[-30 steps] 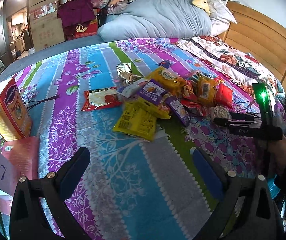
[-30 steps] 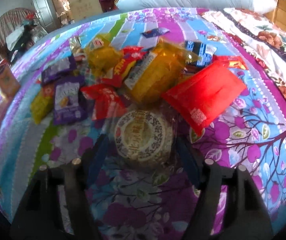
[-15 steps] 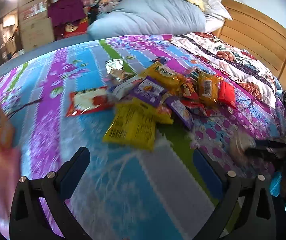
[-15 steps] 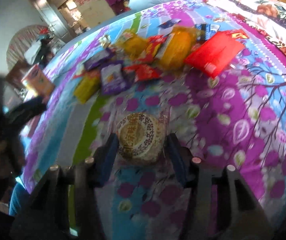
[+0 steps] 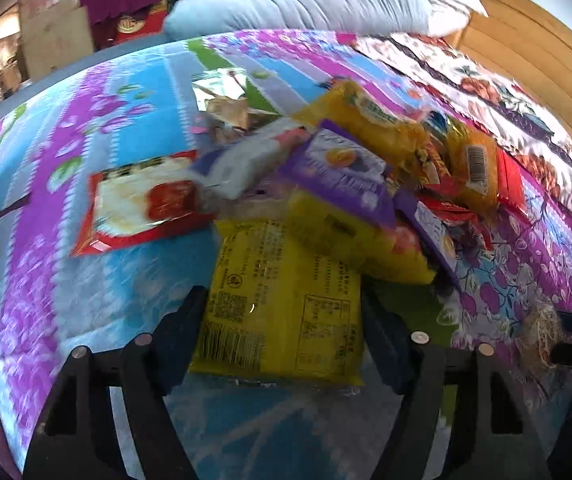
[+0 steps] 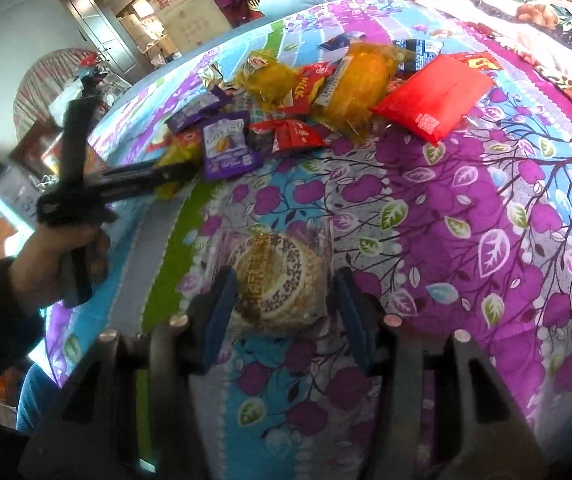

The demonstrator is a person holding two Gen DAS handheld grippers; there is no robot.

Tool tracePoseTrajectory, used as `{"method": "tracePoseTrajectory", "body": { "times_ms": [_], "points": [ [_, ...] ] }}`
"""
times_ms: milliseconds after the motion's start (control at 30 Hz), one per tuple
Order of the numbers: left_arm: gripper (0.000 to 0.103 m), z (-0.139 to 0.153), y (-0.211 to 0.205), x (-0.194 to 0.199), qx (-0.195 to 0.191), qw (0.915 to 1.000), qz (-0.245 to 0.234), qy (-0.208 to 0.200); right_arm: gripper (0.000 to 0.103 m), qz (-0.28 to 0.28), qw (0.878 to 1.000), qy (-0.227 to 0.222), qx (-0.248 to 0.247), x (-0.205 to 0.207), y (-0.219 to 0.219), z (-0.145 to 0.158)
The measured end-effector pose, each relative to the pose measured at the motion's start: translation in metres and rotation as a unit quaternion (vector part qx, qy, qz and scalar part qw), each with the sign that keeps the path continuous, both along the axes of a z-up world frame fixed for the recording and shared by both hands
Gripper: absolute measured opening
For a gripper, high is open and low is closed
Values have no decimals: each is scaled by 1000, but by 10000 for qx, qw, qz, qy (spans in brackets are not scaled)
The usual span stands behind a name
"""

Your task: Organize snacks

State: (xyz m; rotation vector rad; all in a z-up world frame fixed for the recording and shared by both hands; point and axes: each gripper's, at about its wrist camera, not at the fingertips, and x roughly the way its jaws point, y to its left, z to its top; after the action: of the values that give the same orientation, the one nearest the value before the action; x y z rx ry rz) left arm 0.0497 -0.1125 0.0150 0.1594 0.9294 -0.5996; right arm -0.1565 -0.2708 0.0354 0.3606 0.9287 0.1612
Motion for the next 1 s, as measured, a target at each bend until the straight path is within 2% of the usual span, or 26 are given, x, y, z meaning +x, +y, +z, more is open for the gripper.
{"method": "tracePoseTrajectory", "body": {
  "times_ms": [167,267,367,467,567,600,633,700,767,867,900,1000],
  "points": [
    [74,22,26,-49,-167,9988,-169,-420,48,22,10000,-59,24,-4,3,3],
    [74,43,46,-76,-463,9970,-88,-609,44,38,9999,-114,8,-6,7,7],
    [74,64,63,-93,-787,9945,-17,-686,33,60,9998,-192,-13,-8,9,15],
    [74,80,70,-99,-870,9935,49,-727,33,139,9995,-212,-209,-8,17,21],
    [74,83,77,-100,-845,9943,107,-635,38,264,9981,-155,-541,-6,24,23],
    [74,82,80,-101,-815,9947,165,-599,44,315,9973,-193,-632,-8,26,25],
    [74,81,84,-102,-829,9947,212,-565,54,352,9967,-240,-689,-10,28,27],
    [74,79,90,-105,-889,9944,296,-488,55,573,9923,-394,-1027,-16,38,33],
    [74,77,95,-107,-904,9942,354,-453,55,955,9820,-548,-1537,-23,56,35],
    [74,72,97,-109,-950,9941,340,-393,54,1637,9592,-678,-2204,-25,84,28],
    [74,71,96,-108,-960,9942,323,-369,54,1700,9539,-712,-2368,-23,88,25],
    [74,69,94,-107,-1076,9935,274,-262,55,1803,9531,-499,-2381,-9,89,9]
  ]
}}
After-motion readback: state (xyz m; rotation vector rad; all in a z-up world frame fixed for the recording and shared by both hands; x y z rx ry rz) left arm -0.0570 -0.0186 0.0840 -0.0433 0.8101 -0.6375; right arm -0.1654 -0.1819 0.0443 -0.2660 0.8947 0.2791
